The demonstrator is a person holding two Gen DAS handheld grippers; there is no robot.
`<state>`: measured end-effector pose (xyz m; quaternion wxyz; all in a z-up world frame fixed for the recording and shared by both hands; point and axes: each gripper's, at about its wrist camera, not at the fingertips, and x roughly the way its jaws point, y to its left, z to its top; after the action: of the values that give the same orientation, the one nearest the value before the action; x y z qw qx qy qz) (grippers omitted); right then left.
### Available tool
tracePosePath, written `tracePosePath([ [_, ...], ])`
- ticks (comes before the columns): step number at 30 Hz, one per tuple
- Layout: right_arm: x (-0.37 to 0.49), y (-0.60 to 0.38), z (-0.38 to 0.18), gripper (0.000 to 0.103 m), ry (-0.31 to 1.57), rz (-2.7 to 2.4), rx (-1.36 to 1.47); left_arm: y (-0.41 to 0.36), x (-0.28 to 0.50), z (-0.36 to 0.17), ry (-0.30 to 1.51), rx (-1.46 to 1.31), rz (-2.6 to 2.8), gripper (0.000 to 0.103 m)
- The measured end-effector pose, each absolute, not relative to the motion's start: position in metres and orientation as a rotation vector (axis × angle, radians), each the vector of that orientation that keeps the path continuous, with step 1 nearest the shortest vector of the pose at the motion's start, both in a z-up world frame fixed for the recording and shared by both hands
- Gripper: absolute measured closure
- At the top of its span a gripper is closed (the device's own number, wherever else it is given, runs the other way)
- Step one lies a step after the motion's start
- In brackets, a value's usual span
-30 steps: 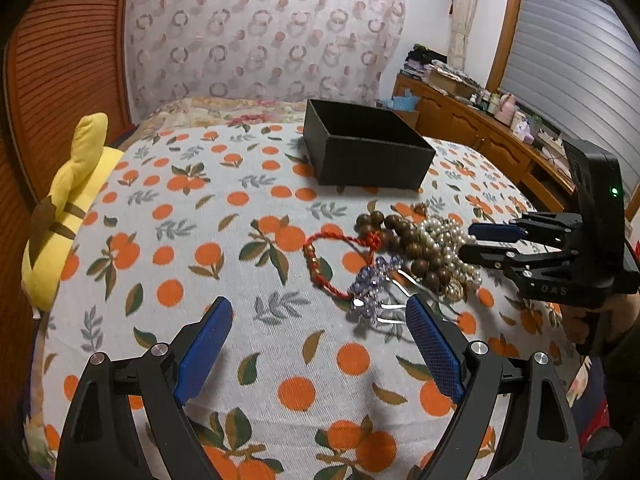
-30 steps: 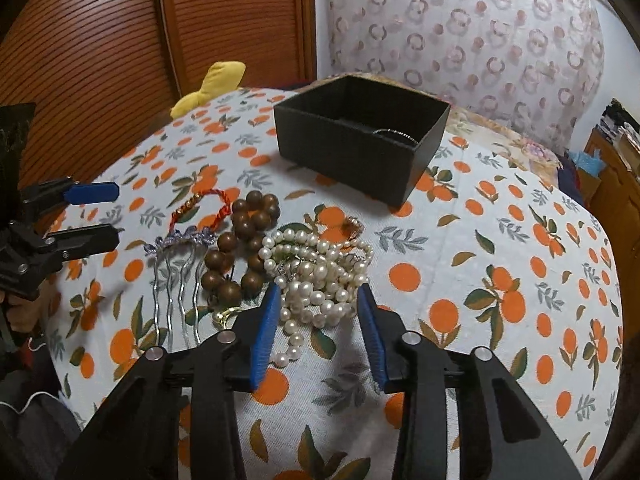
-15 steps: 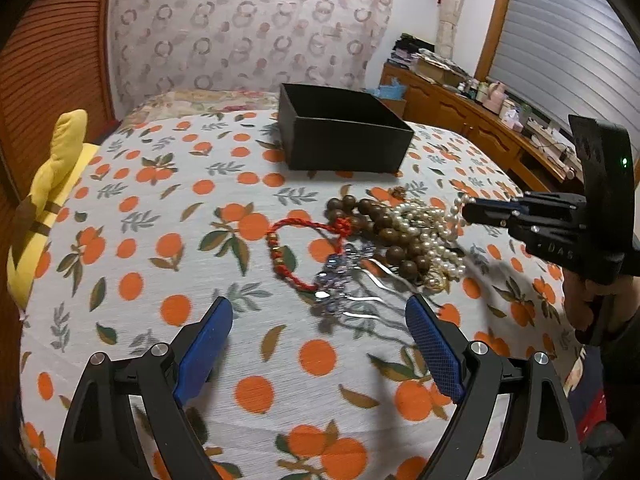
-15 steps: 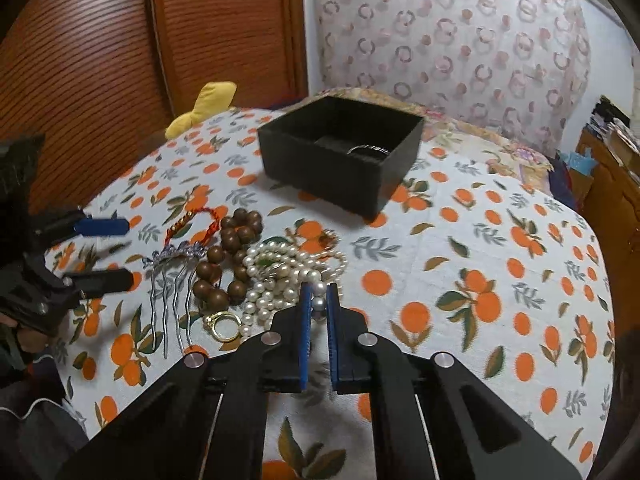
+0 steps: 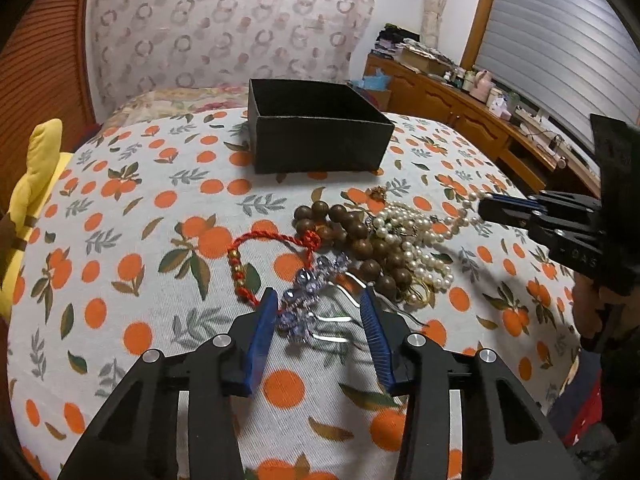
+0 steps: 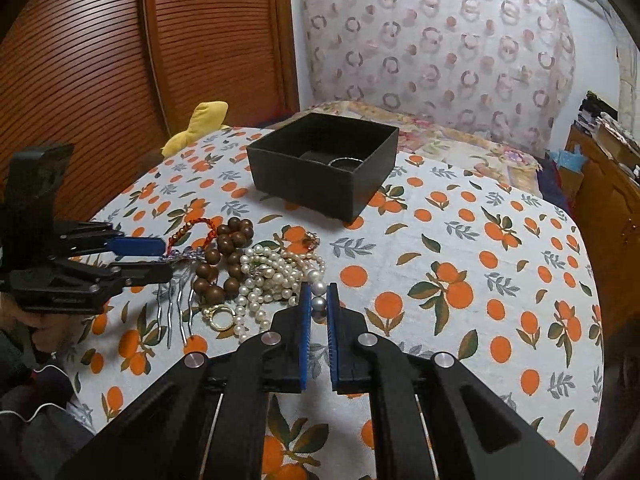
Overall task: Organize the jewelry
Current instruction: 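Grip purple-flower hair comb with left tool while right tool grips pearl necklace, then lift hair comb toward box with left tool while right tool lifts pearls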
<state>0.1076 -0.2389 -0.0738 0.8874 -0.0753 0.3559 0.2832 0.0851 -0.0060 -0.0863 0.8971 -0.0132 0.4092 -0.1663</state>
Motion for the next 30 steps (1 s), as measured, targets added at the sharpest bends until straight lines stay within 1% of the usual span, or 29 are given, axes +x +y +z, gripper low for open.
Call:
tracePosePath([
  [1, 0.107, -0.239, -0.072, 0.094, 0.737, 0.591, -0.157, -0.007, 0.087, -0.087, 0.849, -0.023, -0.343, 0.067],
  [8, 0.104, -0.238, -0.063, 0.094, 0.714, 0.594, -0.162, -0.009, 0.094, -0.093, 0.864, 0.01, -0.317, 0.074],
  [9, 0.104, -0.238, -0.063, 0.094, 0.714, 0.593, -0.163, -0.009, 0.094, -0.094, 0.865, 0.013, -0.316, 0.08],
  [10, 0.104, -0.238, -0.063, 0.094, 0.714, 0.593, -0.162, -0.009, 0.093, -0.094, 0.862, 0.014, -0.317, 0.081],
  [20, 0.103, -0.237, -0.056, 0.094, 0.696, 0.595, -0.163, -0.004, 0.081, -0.08, 0.809, -0.015, -0.326, 0.084],
  [30, 0.102, -0.232, -0.028, 0.094, 0.634, 0.595, -0.165, 0.0, 0.07, -0.054, 0.729, -0.027, -0.318, 0.084],
])
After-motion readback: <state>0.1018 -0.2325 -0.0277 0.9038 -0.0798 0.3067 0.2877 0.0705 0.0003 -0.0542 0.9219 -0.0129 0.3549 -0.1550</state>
